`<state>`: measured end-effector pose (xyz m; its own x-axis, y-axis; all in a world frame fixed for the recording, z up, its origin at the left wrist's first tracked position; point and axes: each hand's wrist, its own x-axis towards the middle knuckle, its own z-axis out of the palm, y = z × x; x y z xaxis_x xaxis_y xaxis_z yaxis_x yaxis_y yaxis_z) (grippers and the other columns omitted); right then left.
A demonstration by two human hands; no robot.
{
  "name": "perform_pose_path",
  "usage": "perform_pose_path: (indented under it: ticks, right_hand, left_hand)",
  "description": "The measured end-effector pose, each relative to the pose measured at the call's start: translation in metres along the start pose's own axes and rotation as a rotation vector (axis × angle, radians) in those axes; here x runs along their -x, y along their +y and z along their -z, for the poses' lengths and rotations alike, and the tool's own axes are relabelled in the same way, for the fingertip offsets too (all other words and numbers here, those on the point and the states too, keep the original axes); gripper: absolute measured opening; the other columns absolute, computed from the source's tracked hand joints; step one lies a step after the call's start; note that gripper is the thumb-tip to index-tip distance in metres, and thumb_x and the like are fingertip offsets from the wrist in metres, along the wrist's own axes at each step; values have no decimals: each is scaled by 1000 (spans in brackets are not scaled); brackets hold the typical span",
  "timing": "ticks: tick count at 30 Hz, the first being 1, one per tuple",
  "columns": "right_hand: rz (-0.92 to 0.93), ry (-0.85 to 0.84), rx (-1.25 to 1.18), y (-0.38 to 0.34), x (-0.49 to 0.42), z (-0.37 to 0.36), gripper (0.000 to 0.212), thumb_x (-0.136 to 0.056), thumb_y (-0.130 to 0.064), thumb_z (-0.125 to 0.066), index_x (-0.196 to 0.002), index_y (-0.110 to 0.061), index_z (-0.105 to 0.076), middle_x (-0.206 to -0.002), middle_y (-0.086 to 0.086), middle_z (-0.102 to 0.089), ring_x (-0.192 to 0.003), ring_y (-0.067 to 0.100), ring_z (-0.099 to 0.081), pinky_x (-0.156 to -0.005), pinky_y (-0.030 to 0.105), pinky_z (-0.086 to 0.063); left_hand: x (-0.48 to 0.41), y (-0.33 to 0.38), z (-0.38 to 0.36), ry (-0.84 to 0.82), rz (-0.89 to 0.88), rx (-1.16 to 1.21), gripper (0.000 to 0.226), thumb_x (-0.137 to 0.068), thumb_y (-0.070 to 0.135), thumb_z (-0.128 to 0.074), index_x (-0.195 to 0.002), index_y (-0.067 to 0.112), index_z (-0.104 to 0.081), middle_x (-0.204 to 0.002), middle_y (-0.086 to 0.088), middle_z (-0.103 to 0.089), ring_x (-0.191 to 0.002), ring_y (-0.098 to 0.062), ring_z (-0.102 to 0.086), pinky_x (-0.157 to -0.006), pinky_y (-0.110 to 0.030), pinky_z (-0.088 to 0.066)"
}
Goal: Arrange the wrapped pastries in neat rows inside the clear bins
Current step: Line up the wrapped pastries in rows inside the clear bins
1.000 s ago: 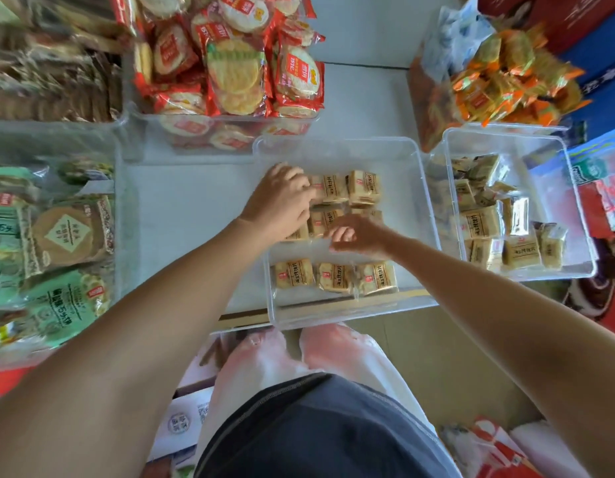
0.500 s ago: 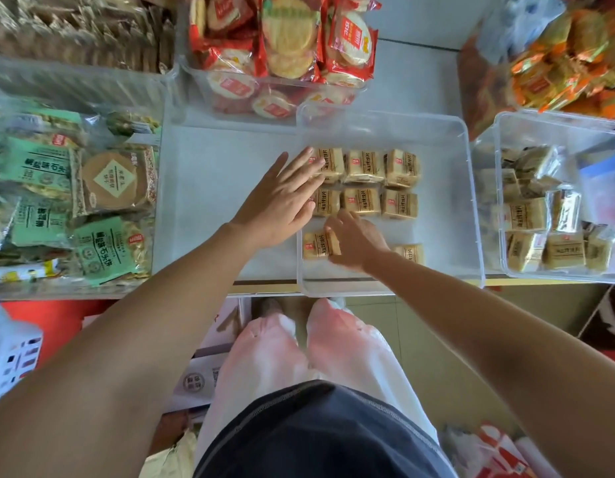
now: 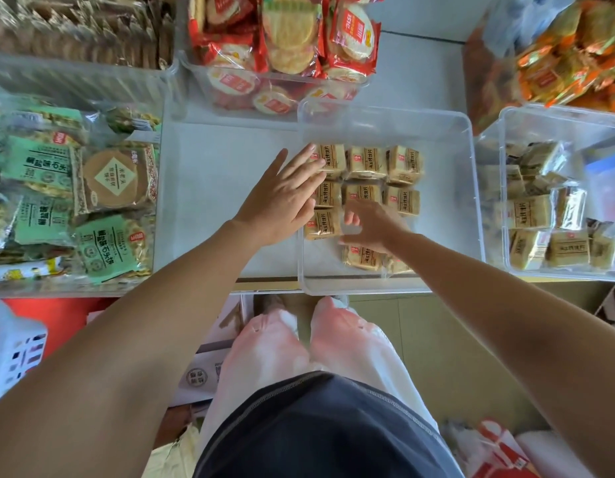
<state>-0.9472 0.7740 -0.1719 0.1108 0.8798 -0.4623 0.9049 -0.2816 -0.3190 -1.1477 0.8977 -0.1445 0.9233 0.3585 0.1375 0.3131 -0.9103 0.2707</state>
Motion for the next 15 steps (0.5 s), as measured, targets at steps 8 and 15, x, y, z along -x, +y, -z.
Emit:
perform_pose_path:
  ticks: [8, 15]
  right_hand:
    - [10, -235, 409, 15, 20, -1, 73, -60, -57, -77, -117, -21, -50, -108, -5, -59, -100, 17, -54, -99, 36, -36]
    - [78, -136, 109, 23, 31, 10, 61, -67, -36, -78, -116, -18, -47, -113, -1, -54, -100, 15, -49, -93, 33, -44]
  left_hand:
    - [0, 6, 2, 3, 48, 1, 53, -99, 28, -23, -142, 5, -46, -154, -9, -36, -149, -25, -15, -120, -50, -15]
    - [-1, 10, 2, 12, 82, 30, 55, -97, 29, -22, -136, 4, -52, -153, -10, -38, -148, -26, -17, -119, -51, -16]
